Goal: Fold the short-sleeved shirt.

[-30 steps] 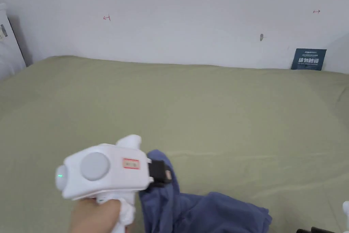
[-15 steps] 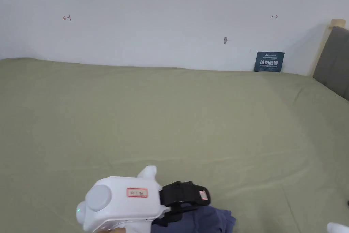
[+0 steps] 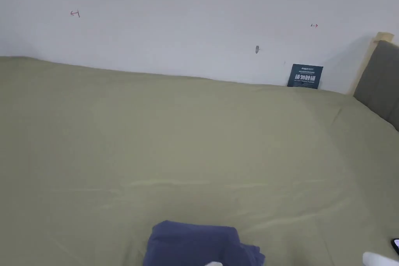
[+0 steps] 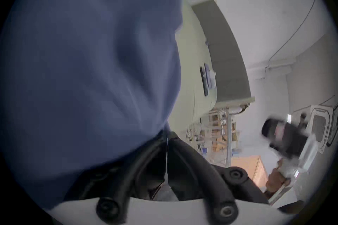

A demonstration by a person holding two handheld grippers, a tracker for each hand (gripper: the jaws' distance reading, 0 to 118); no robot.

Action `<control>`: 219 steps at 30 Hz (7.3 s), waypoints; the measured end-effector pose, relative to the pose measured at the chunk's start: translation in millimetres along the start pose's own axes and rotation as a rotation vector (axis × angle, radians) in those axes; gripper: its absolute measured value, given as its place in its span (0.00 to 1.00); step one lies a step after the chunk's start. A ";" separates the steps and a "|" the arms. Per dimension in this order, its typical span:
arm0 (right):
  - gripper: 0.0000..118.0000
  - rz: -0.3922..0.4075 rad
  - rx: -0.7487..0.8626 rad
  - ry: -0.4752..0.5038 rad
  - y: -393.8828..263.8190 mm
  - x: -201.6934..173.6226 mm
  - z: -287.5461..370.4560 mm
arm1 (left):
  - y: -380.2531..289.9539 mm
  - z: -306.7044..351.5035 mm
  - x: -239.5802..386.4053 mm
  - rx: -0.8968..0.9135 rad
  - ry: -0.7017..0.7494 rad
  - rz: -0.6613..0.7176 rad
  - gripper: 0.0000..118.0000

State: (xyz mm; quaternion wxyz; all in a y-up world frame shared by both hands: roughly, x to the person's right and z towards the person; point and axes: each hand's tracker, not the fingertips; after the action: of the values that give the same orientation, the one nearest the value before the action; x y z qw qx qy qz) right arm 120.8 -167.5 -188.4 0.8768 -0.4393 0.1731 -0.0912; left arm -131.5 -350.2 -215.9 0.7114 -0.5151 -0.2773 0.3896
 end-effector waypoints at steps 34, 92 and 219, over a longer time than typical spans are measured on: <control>0.02 -0.341 -0.466 0.794 1.1 70.4 -225.5 | 51.1 149.7 -113.2 0.318 -0.203 0.217 0.83; 0.02 0.404 -0.046 0.374 54.8 -107.2 -57.6 | 8.7 456.5 59.5 0.685 0.864 -0.269 0.00; 0.83 0.162 0.506 -0.101 70.5 -119.4 -0.5 | 5.3 239.3 141.8 0.960 0.906 -0.402 1.00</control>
State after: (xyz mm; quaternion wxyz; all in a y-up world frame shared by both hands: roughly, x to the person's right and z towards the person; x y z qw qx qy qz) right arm 10.9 -88.4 -218.5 0.9707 -0.1948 0.1353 -0.0389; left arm -246.4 -106.5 -146.4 0.9648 -0.1939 0.1603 0.0761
